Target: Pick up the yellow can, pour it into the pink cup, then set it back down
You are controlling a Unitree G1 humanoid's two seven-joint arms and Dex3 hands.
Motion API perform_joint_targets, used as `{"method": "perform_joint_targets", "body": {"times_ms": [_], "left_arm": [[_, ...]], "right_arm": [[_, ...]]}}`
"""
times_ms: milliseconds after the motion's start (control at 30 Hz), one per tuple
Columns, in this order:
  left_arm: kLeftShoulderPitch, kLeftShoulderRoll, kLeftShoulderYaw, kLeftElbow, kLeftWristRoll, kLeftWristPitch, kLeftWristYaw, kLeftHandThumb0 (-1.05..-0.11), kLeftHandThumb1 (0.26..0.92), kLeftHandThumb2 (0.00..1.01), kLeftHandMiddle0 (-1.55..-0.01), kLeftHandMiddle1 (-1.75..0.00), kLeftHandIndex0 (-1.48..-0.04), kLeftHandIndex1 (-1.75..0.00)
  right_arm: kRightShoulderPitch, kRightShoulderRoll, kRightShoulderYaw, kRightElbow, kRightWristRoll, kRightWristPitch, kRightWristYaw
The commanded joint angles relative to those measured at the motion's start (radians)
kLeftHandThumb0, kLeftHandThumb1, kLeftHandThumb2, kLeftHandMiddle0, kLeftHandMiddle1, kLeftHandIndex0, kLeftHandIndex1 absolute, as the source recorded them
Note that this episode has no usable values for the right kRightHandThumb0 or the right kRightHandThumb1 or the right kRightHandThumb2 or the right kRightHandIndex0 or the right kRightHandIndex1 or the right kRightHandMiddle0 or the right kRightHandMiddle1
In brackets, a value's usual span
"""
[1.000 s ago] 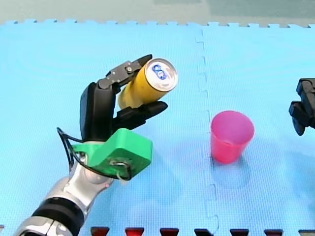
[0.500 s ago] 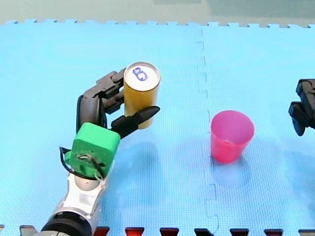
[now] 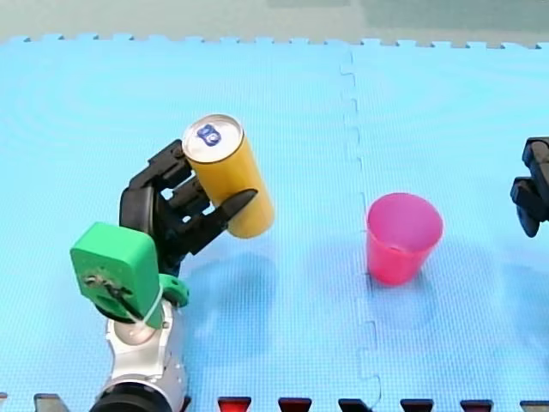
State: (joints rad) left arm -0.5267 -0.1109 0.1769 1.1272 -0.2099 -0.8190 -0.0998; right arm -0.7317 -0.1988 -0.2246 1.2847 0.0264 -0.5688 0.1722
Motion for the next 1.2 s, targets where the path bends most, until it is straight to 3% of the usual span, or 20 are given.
{"method": "perform_joint_targets", "body": {"times_ms": [0,500,667,867,1167], "left_arm": [[-0.003,-0.002,0.013,0.000,0.001,-0.001,-0.007,-0.366,0.777,0.00,-1.31,-0.01,-1.22,0.00],[0.009,0.007,0.007,0.027,0.102,-0.055,0.022,-0.357,0.779,0.00,-1.31,0.00,-1.21,0.00],[0.033,0.031,-0.074,0.034,0.276,-0.071,0.196,-0.357,0.783,0.00,-1.30,0.00,-1.21,0.00],[0.041,0.044,-0.120,0.061,0.363,-0.064,0.287,-0.355,0.790,0.00,-1.29,0.00,-1.21,0.00],[0.044,0.042,-0.120,0.098,0.344,-0.057,0.270,-0.360,0.799,0.00,-1.32,-0.01,-1.21,0.00]], "right_arm": [[-0.001,-0.006,0.000,-0.004,0.001,0.002,-0.002],[0.007,-0.007,-0.004,-0.005,0.011,-0.003,0.013],[0.009,-0.008,-0.009,-0.007,0.017,-0.006,0.022],[0.014,-0.009,-0.011,-0.010,0.017,-0.010,0.028],[0.017,-0.015,-0.014,-0.011,0.021,-0.015,0.032]]}}
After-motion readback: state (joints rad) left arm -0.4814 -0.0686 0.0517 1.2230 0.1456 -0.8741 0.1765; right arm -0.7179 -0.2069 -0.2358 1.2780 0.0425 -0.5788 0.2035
